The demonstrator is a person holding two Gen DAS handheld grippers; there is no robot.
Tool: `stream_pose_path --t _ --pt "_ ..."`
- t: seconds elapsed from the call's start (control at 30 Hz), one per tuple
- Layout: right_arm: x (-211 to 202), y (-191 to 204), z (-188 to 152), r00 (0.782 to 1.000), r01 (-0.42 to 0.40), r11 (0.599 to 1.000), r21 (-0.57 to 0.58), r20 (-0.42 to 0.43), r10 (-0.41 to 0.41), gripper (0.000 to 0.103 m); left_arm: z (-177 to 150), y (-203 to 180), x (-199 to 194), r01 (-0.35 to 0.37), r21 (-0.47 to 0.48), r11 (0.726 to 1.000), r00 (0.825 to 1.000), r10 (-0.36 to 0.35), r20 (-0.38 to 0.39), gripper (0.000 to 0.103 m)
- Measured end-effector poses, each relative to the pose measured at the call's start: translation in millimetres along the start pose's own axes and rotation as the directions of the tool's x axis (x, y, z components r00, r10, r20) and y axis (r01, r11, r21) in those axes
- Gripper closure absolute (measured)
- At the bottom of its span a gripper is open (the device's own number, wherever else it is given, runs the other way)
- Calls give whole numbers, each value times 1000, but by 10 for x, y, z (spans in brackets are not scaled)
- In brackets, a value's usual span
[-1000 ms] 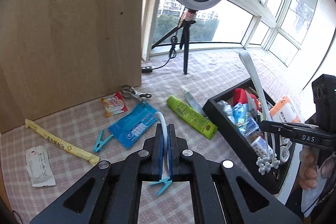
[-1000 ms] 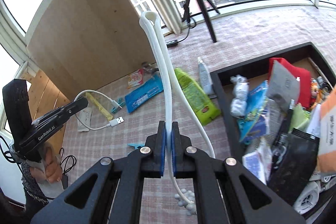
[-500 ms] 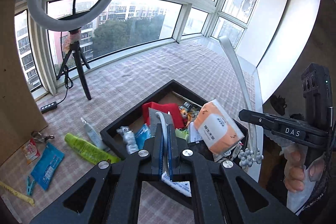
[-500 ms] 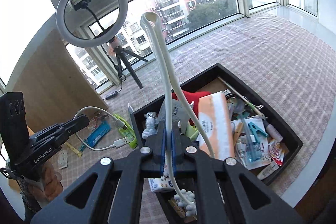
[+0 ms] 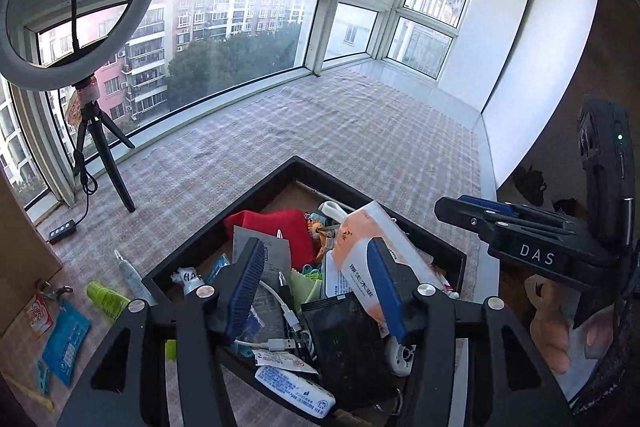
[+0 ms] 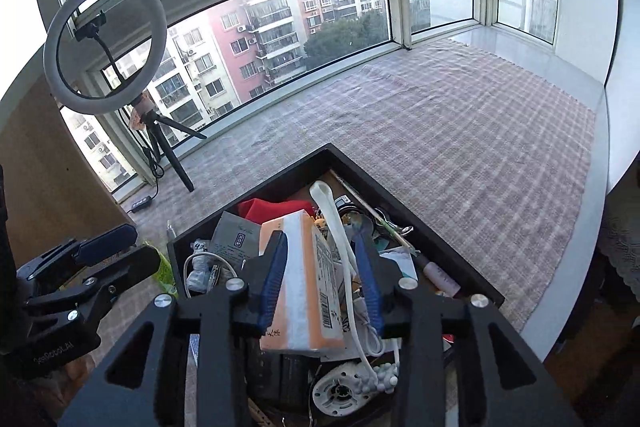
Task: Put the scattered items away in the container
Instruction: 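Carry the white cable over the black bin and open the right gripper, then move the right gripper back to the blue clothespin on the mat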
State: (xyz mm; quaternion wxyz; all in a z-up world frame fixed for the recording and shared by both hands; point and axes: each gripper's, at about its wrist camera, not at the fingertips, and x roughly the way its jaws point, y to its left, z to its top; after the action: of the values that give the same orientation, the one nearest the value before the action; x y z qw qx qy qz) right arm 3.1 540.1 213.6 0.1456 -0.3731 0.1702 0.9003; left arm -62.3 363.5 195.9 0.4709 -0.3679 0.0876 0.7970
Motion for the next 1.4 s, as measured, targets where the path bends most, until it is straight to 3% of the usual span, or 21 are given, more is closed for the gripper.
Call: stream_pose_path --t 0.33,0.6,0.87,1.13,1.27,1.4 --pt "-131 330 -47 997 -81 995 -59 9 82 68 -216 673 -470 -131 -72 989 991 132 9 52" --pt "-14 965 -325 980 -198 960 -200 -69 187 68 -789 1489 -1112 -321 -169 932 947 320 -33 52" --pt "300 1726 -800 939 -328 879 -346 -222 263 68 -1497 2335 -1587 -457 -347 819 888 442 -126 52" --pt "650 2508 -1425 890 -426 755 -498 -380 251 68 -2092 2916 -1899 -530 -523 668 839 502 -210 52" --pt "829 2744 -1693 864 -457 735 -501 -446 233 55 -2379 3116 -2022 -555 -578 599 819 516 -251 52" --pt "988 2905 -1908 860 -449 731 -513 -471 197 52 -2613 3366 -2221 -578 -633 515 793 537 -287 52"
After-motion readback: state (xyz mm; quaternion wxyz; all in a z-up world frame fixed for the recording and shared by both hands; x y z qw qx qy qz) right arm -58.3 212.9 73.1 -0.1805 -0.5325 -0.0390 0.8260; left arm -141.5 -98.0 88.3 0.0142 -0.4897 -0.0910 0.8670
